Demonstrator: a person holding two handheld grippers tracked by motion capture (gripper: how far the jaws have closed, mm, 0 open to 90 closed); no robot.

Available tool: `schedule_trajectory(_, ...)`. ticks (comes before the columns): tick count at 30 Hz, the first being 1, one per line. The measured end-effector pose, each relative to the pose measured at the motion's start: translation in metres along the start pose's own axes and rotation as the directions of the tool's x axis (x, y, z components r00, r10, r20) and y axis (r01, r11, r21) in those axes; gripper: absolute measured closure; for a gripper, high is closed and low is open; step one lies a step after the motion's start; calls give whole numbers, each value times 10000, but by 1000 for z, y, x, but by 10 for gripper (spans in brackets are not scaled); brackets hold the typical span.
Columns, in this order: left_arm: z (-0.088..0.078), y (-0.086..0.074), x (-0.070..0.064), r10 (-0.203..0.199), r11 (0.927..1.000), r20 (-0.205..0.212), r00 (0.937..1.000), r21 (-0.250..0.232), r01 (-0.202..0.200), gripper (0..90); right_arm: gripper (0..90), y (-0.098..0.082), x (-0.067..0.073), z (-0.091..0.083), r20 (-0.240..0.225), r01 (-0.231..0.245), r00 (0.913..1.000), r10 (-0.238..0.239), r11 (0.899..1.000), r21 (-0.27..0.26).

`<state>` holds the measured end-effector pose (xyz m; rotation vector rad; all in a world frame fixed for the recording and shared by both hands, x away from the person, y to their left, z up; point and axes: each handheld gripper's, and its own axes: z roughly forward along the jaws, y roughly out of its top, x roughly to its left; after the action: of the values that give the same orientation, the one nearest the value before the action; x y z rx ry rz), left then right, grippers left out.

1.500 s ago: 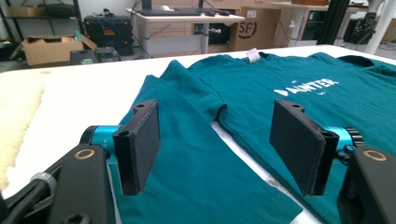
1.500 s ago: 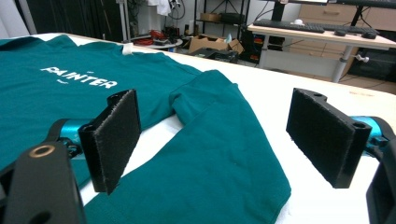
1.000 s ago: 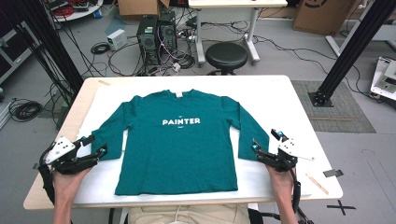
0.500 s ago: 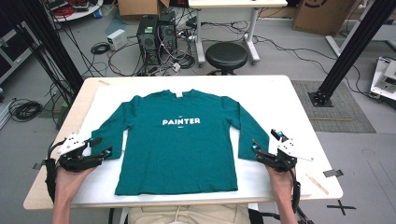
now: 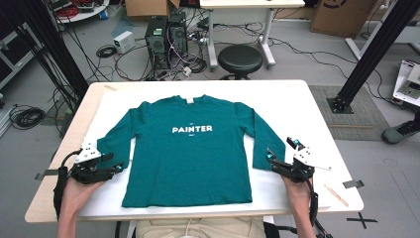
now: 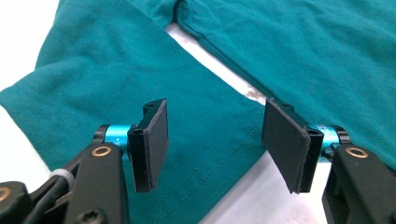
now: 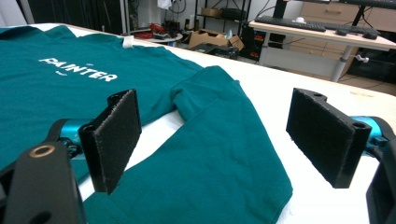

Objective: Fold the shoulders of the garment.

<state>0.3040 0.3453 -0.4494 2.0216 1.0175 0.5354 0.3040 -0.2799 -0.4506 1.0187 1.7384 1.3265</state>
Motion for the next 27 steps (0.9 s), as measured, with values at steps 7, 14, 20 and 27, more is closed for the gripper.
schedule_trajectory(7, 0, -1, -1, 328, 9985, 178, 9993, 430, -335, 398, 181, 0, 0, 0, -8, 39, 10000, -39, 10000, -9)
schedule_trajectory(14, 1, 0, -1, 184, 9983, 212, 9996, 547, -195, 443, 181, 0, 1, 1, 95, 66, 9999, -67, 9999, 102)
schedule_trajectory(20, 0, -1, 1, -144, 9989, -257, 9996, 446, 155, 640, 181, 1, 1, 1, 100, 173, 9998, -174, 9998, 40)
schedule_trajectory(27, 0, 0, 0, -409, 9989, -745, 9964, 216, 427, 846, 181, 1, 2, 1, 147, 173, 9997, -174, 9998, 49)
